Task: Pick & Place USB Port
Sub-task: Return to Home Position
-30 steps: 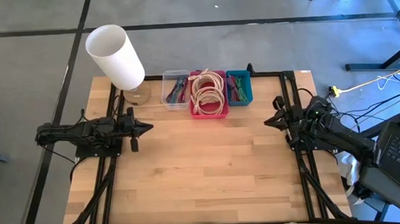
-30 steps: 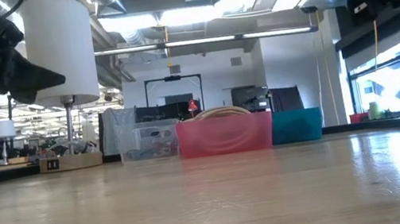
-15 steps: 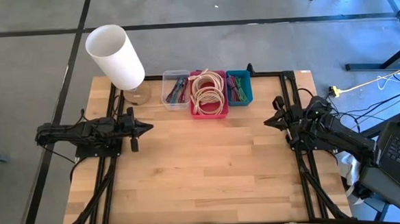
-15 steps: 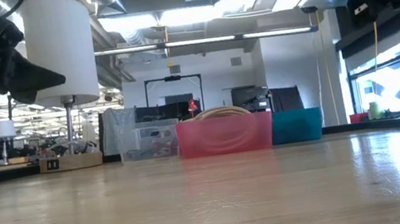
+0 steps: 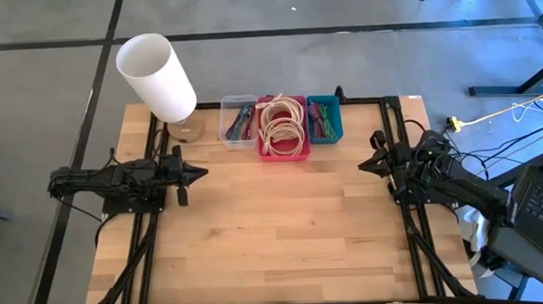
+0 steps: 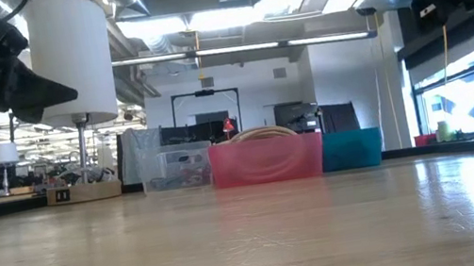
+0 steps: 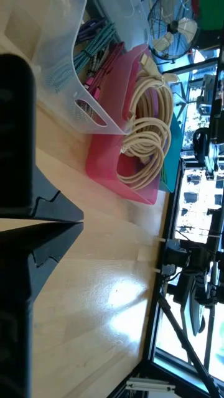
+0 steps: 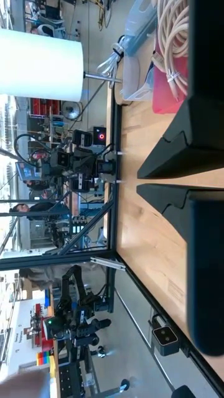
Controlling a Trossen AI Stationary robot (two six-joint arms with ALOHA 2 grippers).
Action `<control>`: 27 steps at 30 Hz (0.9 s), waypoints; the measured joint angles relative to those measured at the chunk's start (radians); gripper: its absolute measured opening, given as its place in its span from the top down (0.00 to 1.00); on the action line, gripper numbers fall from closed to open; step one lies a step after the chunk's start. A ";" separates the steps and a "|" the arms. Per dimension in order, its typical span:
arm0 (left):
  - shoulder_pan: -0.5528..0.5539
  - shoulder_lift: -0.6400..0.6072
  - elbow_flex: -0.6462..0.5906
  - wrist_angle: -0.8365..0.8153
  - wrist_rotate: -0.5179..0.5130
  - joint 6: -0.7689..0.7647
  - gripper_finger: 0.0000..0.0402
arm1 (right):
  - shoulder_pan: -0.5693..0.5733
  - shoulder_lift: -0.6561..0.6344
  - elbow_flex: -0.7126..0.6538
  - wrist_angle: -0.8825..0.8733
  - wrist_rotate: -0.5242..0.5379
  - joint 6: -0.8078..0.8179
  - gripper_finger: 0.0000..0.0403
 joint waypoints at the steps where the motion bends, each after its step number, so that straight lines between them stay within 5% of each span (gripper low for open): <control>1: 0.000 0.000 0.000 0.000 0.000 0.000 0.99 | 0.000 0.000 0.000 0.000 0.000 0.000 0.93; 27: 0.000 0.000 0.000 0.000 0.000 0.000 0.98 | 0.000 0.000 0.001 0.000 0.000 0.001 0.93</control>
